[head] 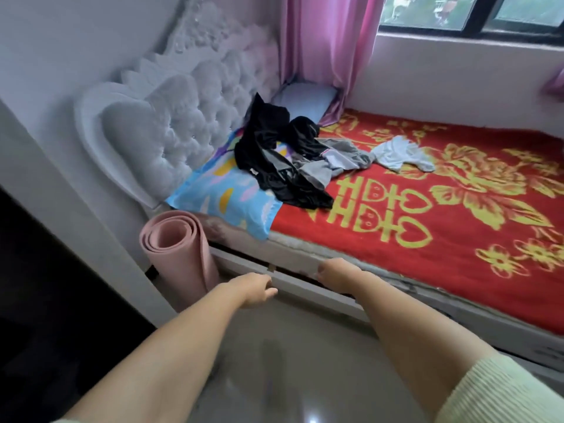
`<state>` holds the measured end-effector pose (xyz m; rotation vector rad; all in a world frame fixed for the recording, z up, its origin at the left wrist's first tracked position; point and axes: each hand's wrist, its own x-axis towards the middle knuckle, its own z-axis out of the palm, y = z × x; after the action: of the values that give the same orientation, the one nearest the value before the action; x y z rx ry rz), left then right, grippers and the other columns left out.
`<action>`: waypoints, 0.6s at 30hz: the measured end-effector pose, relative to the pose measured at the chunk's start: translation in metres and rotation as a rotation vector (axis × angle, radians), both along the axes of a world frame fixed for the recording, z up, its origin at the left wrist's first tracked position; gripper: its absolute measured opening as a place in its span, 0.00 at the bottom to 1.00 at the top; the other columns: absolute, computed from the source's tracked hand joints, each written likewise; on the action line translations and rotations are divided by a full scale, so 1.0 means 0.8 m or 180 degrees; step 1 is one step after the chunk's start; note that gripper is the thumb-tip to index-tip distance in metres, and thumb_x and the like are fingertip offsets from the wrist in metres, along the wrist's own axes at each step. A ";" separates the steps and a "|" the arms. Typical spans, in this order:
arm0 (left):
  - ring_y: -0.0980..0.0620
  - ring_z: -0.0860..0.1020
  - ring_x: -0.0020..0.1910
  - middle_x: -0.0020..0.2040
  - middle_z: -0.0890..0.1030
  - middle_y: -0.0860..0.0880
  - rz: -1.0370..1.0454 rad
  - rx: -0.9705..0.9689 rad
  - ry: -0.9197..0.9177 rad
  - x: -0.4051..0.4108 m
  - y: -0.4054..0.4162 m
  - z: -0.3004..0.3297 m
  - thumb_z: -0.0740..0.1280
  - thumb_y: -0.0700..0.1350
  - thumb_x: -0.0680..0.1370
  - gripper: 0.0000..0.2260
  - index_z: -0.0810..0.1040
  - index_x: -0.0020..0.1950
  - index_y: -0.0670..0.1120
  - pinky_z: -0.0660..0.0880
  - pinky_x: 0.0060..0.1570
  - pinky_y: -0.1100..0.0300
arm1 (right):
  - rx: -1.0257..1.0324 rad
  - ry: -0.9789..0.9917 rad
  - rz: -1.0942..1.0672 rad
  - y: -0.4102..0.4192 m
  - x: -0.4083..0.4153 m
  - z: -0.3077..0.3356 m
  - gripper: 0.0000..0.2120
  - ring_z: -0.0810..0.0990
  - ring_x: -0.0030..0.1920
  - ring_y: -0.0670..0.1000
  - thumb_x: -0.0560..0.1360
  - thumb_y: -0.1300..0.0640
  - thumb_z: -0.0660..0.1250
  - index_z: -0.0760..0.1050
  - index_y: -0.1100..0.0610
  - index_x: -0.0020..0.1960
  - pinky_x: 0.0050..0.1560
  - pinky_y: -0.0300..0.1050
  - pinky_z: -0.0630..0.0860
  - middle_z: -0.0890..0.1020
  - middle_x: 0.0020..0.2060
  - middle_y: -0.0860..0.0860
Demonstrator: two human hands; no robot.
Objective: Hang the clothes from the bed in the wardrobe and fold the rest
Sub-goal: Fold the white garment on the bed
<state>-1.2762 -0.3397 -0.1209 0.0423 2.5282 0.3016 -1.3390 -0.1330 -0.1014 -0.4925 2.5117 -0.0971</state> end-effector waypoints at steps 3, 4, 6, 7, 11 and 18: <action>0.43 0.74 0.60 0.62 0.76 0.42 -0.0001 0.0067 0.0108 -0.048 0.036 0.002 0.57 0.55 0.81 0.18 0.72 0.62 0.44 0.71 0.58 0.53 | -0.0030 0.0003 -0.0081 0.041 -0.038 0.008 0.18 0.77 0.57 0.56 0.81 0.52 0.55 0.73 0.61 0.63 0.56 0.50 0.75 0.78 0.58 0.54; 0.44 0.74 0.60 0.63 0.76 0.43 0.0023 0.0095 0.0118 -0.062 0.046 0.002 0.57 0.56 0.81 0.18 0.72 0.63 0.45 0.71 0.58 0.53 | -0.0024 0.0033 -0.0110 0.053 -0.050 0.008 0.17 0.78 0.56 0.57 0.81 0.52 0.55 0.73 0.60 0.62 0.56 0.50 0.76 0.79 0.58 0.54; 0.44 0.74 0.60 0.62 0.76 0.44 0.0056 0.0119 0.0093 -0.087 0.063 0.001 0.57 0.56 0.81 0.18 0.72 0.64 0.46 0.71 0.58 0.51 | -0.0028 0.0046 -0.0183 0.073 -0.074 0.003 0.17 0.79 0.53 0.56 0.81 0.51 0.55 0.74 0.60 0.61 0.54 0.50 0.77 0.80 0.56 0.55; 0.45 0.74 0.60 0.62 0.76 0.45 0.0047 0.0117 0.0074 -0.100 0.069 0.001 0.56 0.56 0.81 0.19 0.71 0.64 0.46 0.71 0.58 0.51 | -0.0027 0.0029 -0.0177 0.081 -0.087 0.001 0.17 0.79 0.53 0.55 0.82 0.51 0.55 0.73 0.59 0.62 0.53 0.49 0.77 0.79 0.56 0.54; 0.46 0.74 0.59 0.62 0.75 0.45 -0.0022 0.0129 -0.0007 -0.152 0.082 -0.009 0.56 0.56 0.81 0.19 0.71 0.65 0.46 0.72 0.60 0.50 | -0.0038 -0.0006 -0.0171 0.100 -0.137 -0.011 0.16 0.78 0.51 0.54 0.82 0.50 0.54 0.73 0.59 0.61 0.50 0.48 0.76 0.79 0.54 0.53; 0.45 0.74 0.58 0.63 0.75 0.46 -0.0180 0.0223 -0.0073 -0.293 0.080 -0.024 0.55 0.56 0.81 0.19 0.70 0.66 0.46 0.72 0.59 0.50 | 0.0000 -0.0148 -0.0425 0.117 -0.256 -0.026 0.17 0.79 0.49 0.55 0.82 0.52 0.54 0.76 0.62 0.57 0.49 0.48 0.76 0.81 0.52 0.56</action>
<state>-1.5104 -0.2754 -0.1402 0.1365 2.4883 0.3656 -1.5436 -0.0395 -0.1218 -0.3186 2.4971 -0.1577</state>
